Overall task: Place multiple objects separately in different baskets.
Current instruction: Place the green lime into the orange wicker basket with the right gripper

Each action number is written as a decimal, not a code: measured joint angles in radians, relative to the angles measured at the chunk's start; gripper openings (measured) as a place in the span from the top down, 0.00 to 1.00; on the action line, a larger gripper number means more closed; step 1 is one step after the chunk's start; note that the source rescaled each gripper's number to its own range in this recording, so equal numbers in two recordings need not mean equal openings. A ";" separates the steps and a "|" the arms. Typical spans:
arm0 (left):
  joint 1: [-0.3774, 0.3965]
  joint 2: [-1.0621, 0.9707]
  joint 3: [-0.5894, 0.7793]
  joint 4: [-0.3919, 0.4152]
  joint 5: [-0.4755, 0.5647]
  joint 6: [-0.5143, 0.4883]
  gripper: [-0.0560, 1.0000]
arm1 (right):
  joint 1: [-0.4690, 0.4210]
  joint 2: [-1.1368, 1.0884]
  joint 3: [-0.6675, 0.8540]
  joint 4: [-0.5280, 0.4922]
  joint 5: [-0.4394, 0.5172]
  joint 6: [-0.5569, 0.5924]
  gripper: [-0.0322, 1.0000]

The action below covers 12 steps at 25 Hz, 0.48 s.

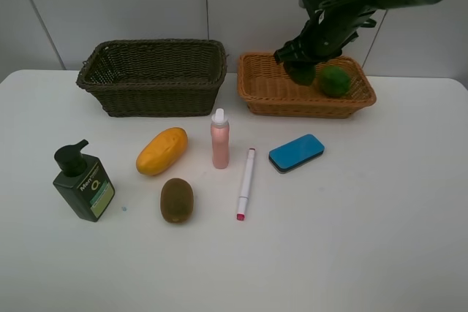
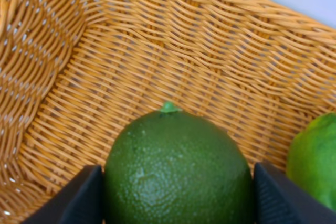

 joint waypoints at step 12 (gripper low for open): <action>0.000 0.000 0.000 0.000 0.000 0.000 0.00 | 0.000 0.000 0.000 0.026 -0.004 0.000 0.08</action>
